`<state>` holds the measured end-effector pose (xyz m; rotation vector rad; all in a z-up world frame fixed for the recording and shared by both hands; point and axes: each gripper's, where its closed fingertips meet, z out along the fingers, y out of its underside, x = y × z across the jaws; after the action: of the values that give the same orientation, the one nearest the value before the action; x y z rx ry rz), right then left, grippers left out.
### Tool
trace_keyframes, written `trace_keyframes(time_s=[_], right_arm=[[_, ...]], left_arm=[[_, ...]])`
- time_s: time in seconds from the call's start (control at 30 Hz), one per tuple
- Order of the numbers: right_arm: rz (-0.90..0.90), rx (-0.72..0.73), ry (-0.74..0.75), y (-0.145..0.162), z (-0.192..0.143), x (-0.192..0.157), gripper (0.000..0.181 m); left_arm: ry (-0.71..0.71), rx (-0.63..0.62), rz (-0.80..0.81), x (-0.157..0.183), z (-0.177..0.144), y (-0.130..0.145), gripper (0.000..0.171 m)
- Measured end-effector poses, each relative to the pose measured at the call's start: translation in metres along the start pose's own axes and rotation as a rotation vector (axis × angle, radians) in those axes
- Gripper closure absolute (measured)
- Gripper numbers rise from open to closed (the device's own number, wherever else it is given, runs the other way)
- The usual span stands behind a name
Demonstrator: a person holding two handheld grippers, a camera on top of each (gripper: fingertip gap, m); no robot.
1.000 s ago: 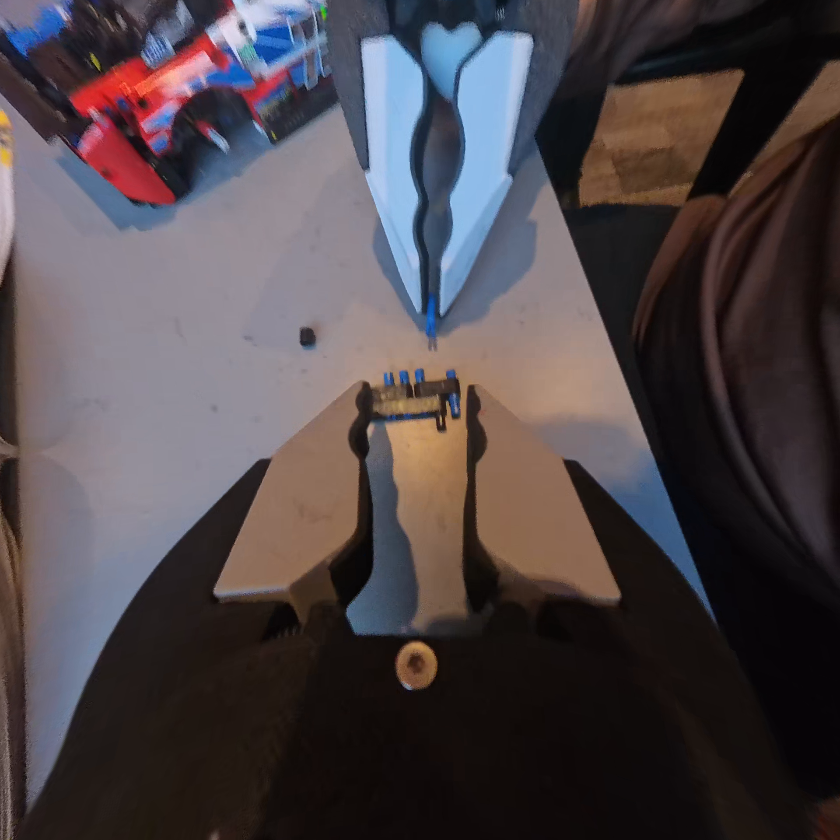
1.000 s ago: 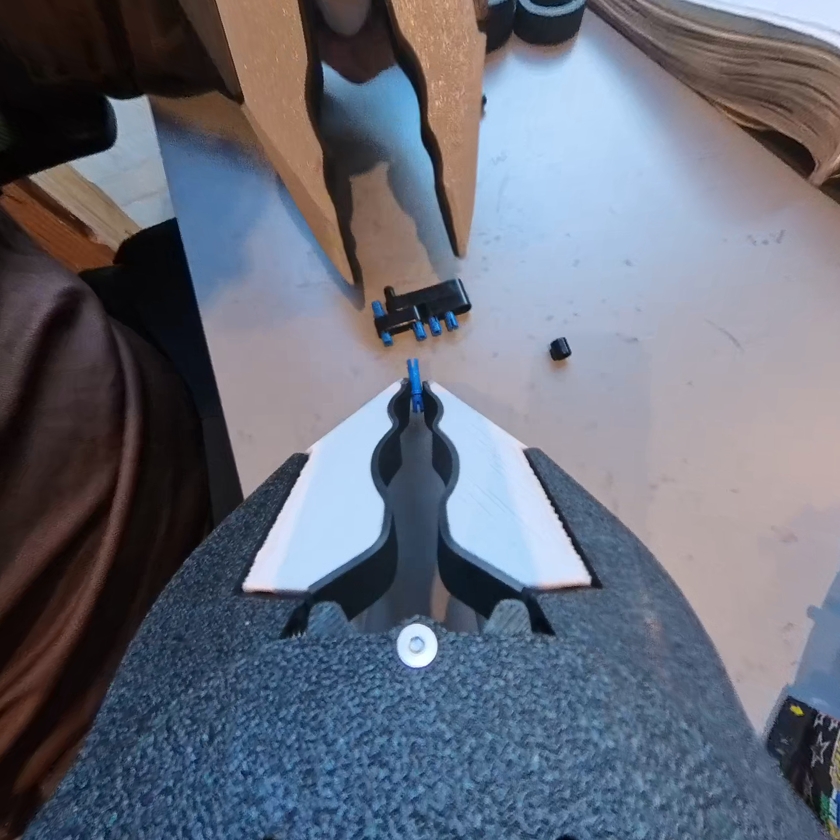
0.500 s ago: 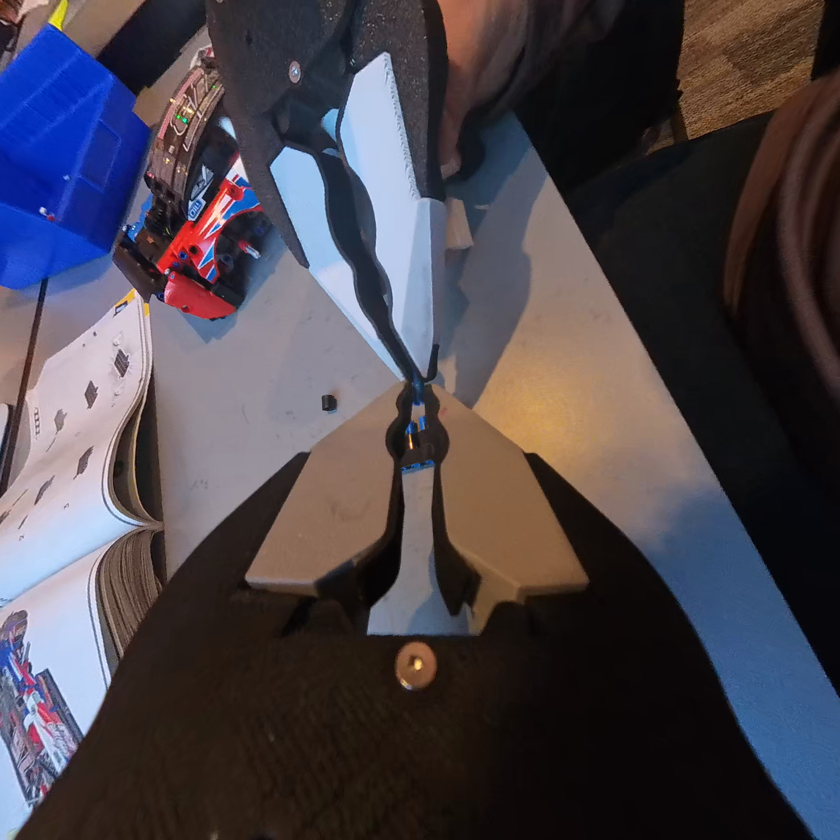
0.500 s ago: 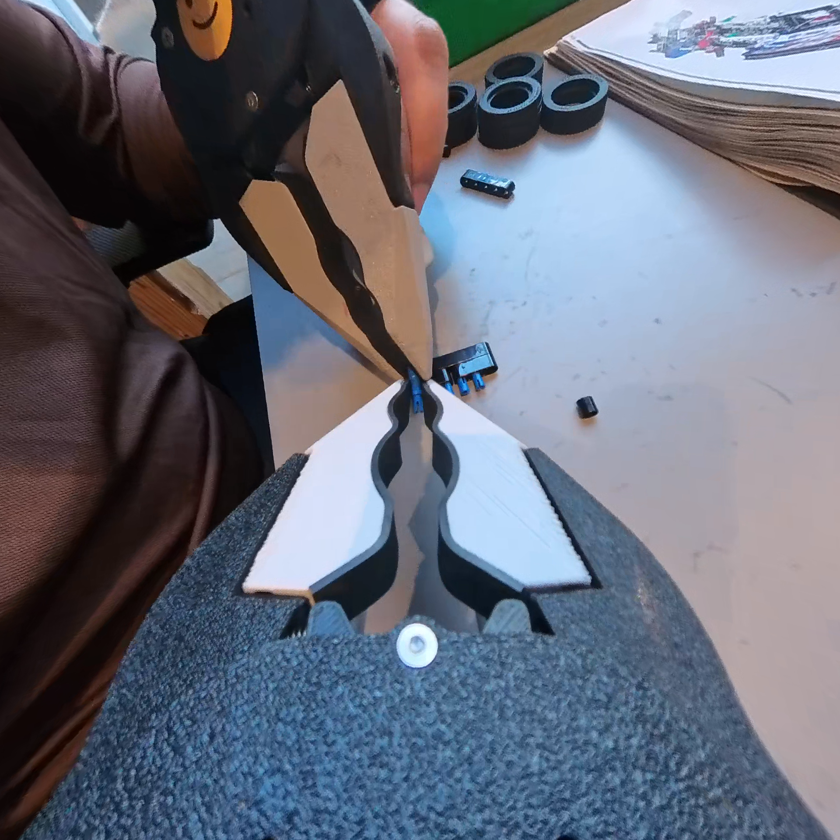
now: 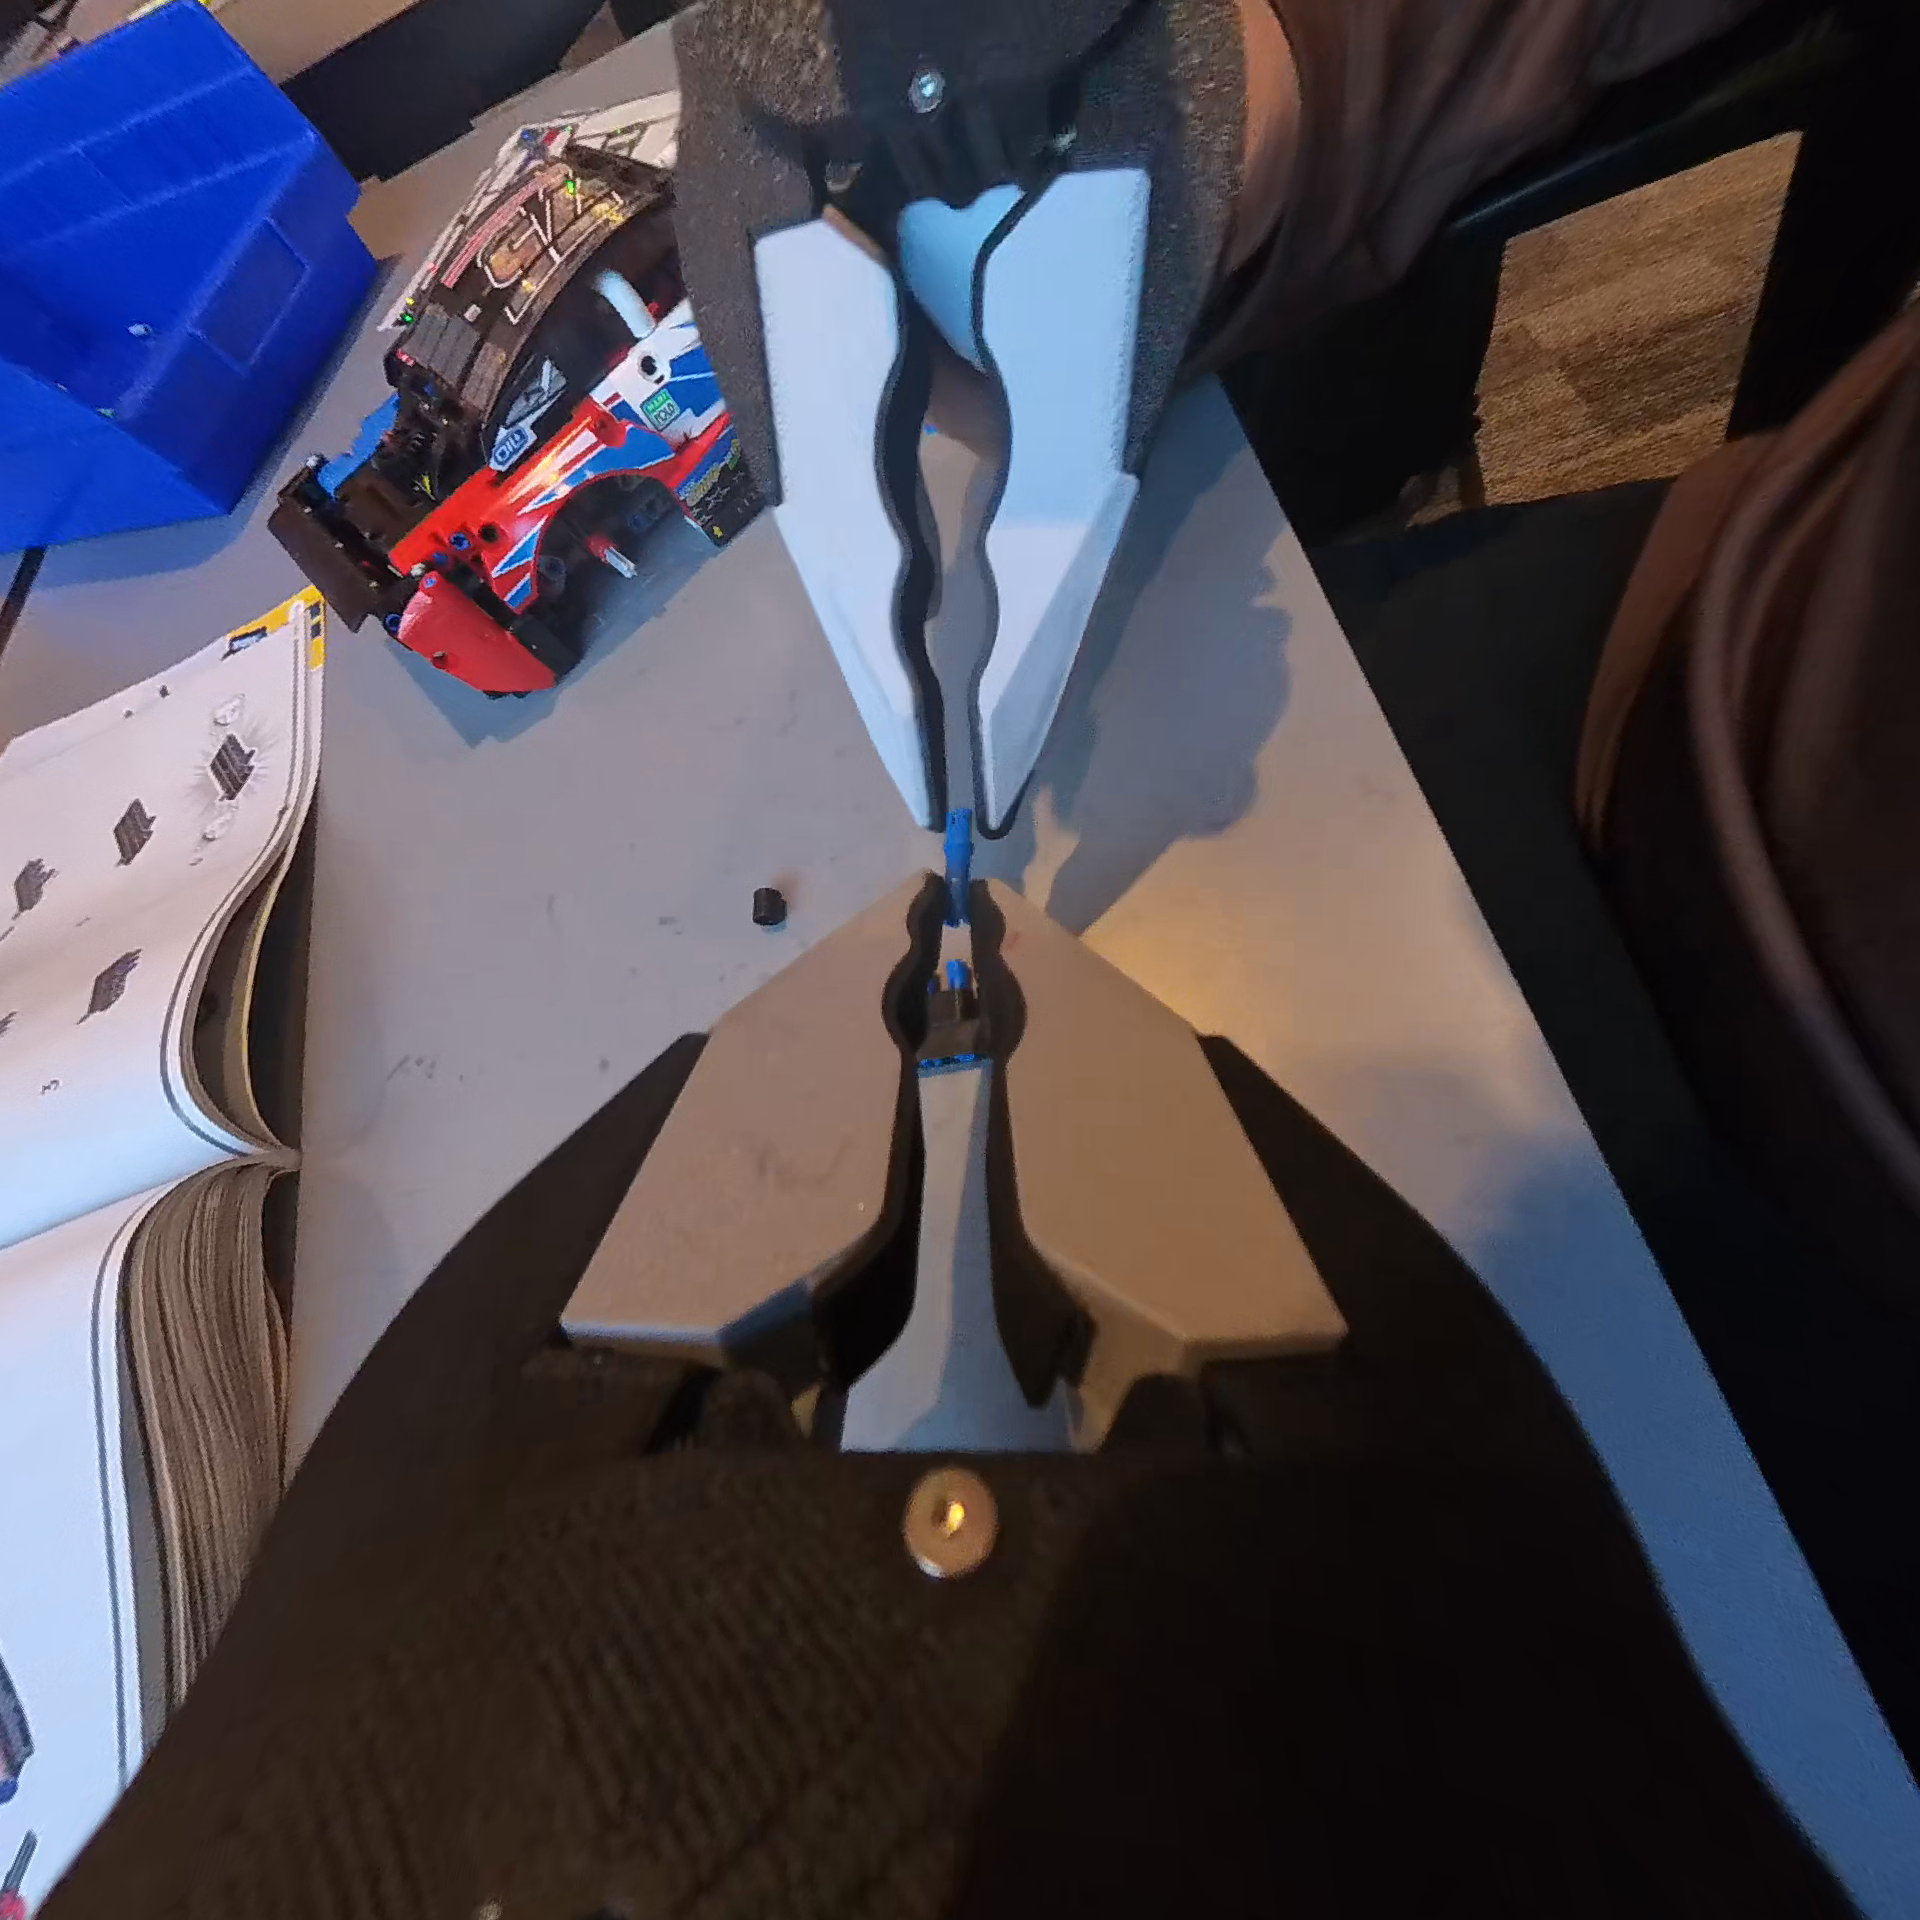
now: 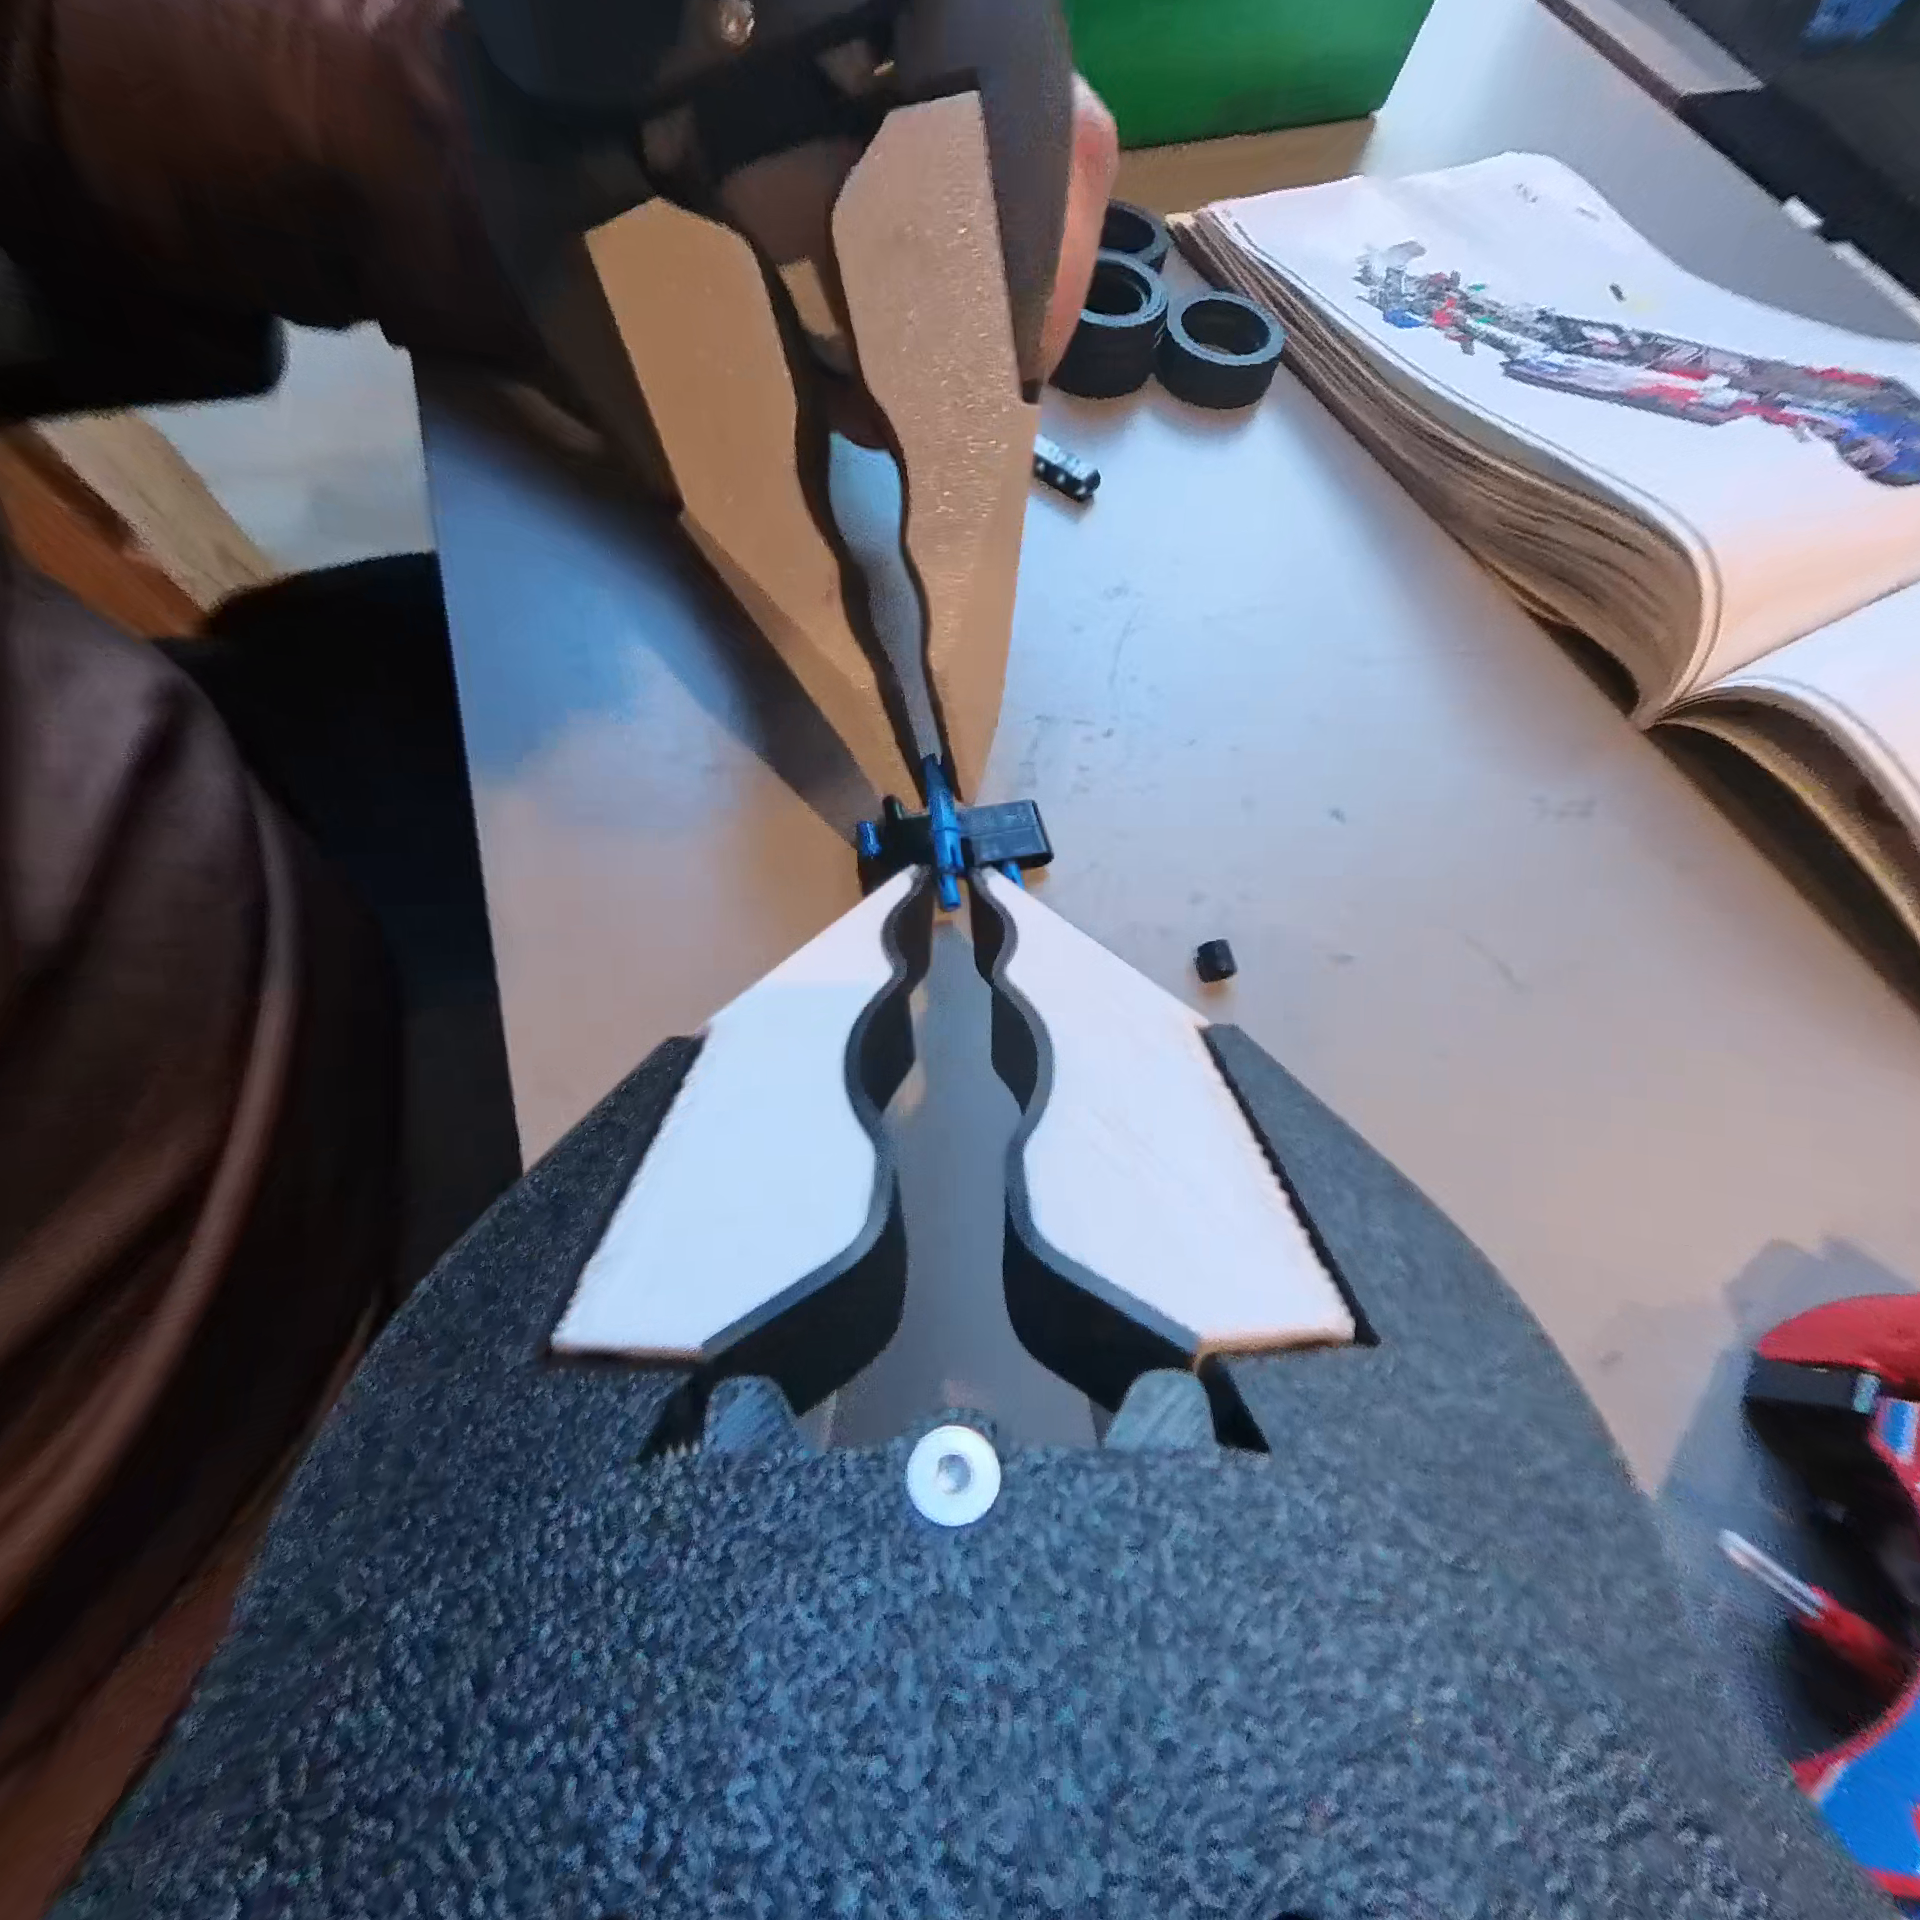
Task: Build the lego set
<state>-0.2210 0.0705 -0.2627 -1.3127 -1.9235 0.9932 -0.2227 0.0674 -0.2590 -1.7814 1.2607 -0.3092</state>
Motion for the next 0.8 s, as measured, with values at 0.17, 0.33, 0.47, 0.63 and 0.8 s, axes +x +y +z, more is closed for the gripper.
trace_keyframes(time_s=[0.17,0.33,0.47,0.63,0.8], right_arm=[[-0.097,-0.040,0.055,0.0035,0.0022,-0.0014,0.179],[-0.097,-0.031,0.045,0.0027,0.0016,-0.0024,0.177],[-0.100,-0.017,0.059,0.0001,0.0001,0.0003,0.171],[-0.080,0.001,0.033,-0.0028,-0.0010,-0.0030,0.171],[-0.117,-0.011,0.055,-0.0021,0.0005,-0.0034,0.176]], left_arm=[[0.010,-0.014,-0.007,0.0014,0.0017,0.0026,0.170],[0.022,-0.008,-0.025,0.0021,0.0016,0.0025,0.170],[0.025,-0.007,-0.026,0.0024,0.0014,0.0027,0.170],[0.018,-0.001,-0.014,0.0029,0.0017,0.0010,0.170],[0.018,0.007,-0.013,0.0034,0.0018,-0.0009,0.170]])
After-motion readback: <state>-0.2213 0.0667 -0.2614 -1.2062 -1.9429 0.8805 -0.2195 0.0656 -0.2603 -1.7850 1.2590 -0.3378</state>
